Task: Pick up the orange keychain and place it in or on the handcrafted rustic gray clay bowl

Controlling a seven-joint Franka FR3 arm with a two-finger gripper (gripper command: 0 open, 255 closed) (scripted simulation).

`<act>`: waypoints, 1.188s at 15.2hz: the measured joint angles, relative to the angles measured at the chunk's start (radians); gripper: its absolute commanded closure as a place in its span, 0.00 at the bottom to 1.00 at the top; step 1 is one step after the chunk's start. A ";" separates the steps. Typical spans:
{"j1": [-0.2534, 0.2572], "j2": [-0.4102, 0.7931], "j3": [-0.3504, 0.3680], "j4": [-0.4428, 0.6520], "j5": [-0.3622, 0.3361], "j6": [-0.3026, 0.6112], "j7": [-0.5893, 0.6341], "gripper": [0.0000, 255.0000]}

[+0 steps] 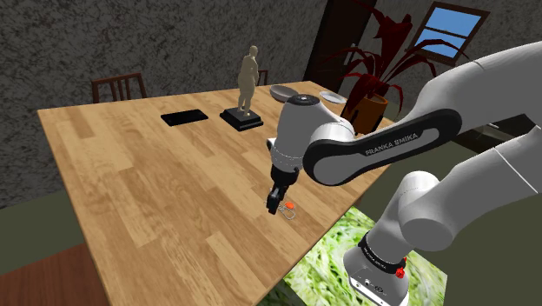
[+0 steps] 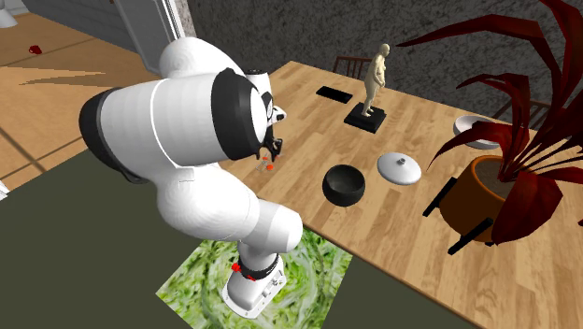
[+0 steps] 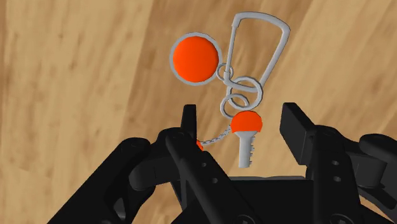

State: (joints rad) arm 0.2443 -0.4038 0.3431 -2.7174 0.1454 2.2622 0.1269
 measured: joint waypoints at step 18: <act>0.001 -0.085 -0.024 0.060 -0.005 -0.151 -0.012 1.00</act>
State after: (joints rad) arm 0.2452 -0.4889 0.3193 -2.6573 0.1409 2.1107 0.1150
